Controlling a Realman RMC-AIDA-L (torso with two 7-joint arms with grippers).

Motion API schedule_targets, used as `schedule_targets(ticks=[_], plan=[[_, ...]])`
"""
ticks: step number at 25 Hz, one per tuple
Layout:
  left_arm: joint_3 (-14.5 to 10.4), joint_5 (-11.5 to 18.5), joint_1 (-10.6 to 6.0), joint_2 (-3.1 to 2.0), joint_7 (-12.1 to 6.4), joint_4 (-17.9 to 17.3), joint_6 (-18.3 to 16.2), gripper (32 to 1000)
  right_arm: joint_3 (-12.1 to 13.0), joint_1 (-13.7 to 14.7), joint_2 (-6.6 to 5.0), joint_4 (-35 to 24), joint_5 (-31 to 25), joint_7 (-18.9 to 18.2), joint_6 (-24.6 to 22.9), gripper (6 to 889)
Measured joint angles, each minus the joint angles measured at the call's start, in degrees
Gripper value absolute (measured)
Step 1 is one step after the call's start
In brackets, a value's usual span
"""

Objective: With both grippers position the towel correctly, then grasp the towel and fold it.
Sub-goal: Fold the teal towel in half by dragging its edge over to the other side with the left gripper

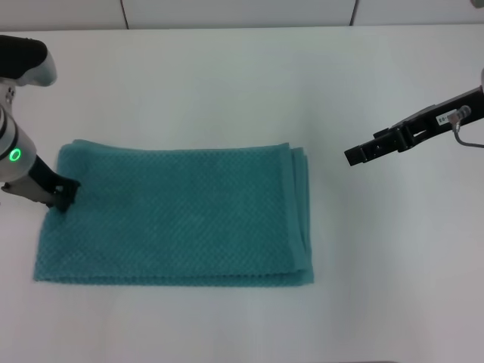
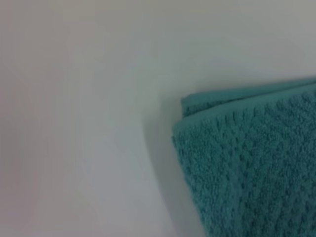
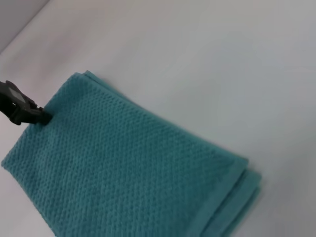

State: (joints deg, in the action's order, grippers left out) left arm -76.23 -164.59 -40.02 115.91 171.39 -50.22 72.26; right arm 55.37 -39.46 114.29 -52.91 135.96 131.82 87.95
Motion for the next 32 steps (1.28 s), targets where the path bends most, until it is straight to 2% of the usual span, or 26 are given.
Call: schedule_targets(ticks=[1, 4, 6, 8, 10, 13, 16, 17, 18, 20, 22, 24, 25, 26, 27, 28, 29, 32], plan=[[0.0, 0.0, 0.0, 0.0, 0.0, 0.0, 0.0, 88, 0.0, 0.02, -0.1, 0.0, 0.0, 0.02, 0.0, 866], [0.02, -0.02, 0.16, -0.87, -0.01, 0.03, 0.38, 88, 0.0, 0.09, -0.36, 0.0, 0.0, 0.08, -0.02, 866], [0.03, -0.03, 0.27, -1.27, -0.01, -0.04, 1.1, 88, 0.0, 0.12, -0.38, 0.0, 0.0, 0.08, -0.06, 866], [0.03, -0.04, 0.14, -1.46, -0.03, -0.24, 2.21, 87, 0.0, 0.22, -0.42, 0.21, 0.0, 0.09, -0.15, 866], [0.03, -0.04, -0.39, -1.43, -0.12, -0.81, 3.42, 87, -0.01, 0.25, -0.57, 0.65, 0.0, 0.08, -0.31, 866], [0.03, -0.05, -1.98, -0.87, -0.36, -3.05, 6.98, 87, 0.0, 0.25, -0.69, 1.29, 0.01, -0.01, -0.75, 866], [0.0, 0.31, -3.86, 0.49, -0.53, -7.92, 11.95, 87, -0.01, 0.26, -0.69, 1.52, 0.01, -0.13, -0.85, 866], [-0.17, 1.0, -4.4, 1.07, -0.55, -10.29, 13.88, 87, 0.0, 0.27, -0.71, 1.53, 0.0, -0.14, -0.85, 866], [-0.55, 2.04, -4.76, 1.45, -0.5, -12.46, 15.28, 86, 0.0, 0.28, -0.73, 1.53, 0.01, -0.17, -0.91, 866], [-2.2, 7.89, -5.45, 2.03, -0.08, -18.41, 18.1, 86, 0.0, 0.26, -0.78, 1.53, 0.0, -0.24, -1.16, 866], [-4.45, 15.37, -5.53, 2.23, 0.09, -21.32, 17.63, 86, 0.0, 0.11, -0.81, 1.53, 0.01, -0.26, -1.47, 866], [-8.94, 25.18, -5.07, 2.31, 0.13, -21.83, 12.5, 86, 0.0, 0.0, -1.01, 1.53, -0.01, -0.26, -1.58, 866], [-11.32, 28.62, -4.72, 2.28, 0.07, -21.4, 9.69, 86, -0.01, -0.03, -1.12, 1.52, -0.04, -0.25, -1.6, 866], [-14.16, 32.84, -4.39, 2.19, -0.21, -19.99, 5.03, 86, 0.0, -0.06, -1.27, 1.54, -0.14, -0.25, -1.62, 866], [-15.63, 34.79, -4.28, 2.15, -0.51, -18.98, 2.63, 86, -0.01, -0.1, -1.34, 1.56, -0.19, -0.24, -1.65, 866], [-18.16, 37.76, -4.29, 2.1, -1.22, -16.32, -1.69, 86, 0.0, -0.16, -1.35, 1.58, -0.27, -0.24, -1.67, 866], [-19.69, 39.46, -4.81, 2.09, -1.91, -12.81, -4.96, 86, 0.0, -0.22, -1.36, 1.59, -0.29, -0.24, -1.71, 866], [-21.43, 42.92, -7.1, 2.08, -4.49, -2.34, -11.24, 85, 0.09, -0.47, -1.38, 1.7, -0.21, -0.25, -2.17, 866]])
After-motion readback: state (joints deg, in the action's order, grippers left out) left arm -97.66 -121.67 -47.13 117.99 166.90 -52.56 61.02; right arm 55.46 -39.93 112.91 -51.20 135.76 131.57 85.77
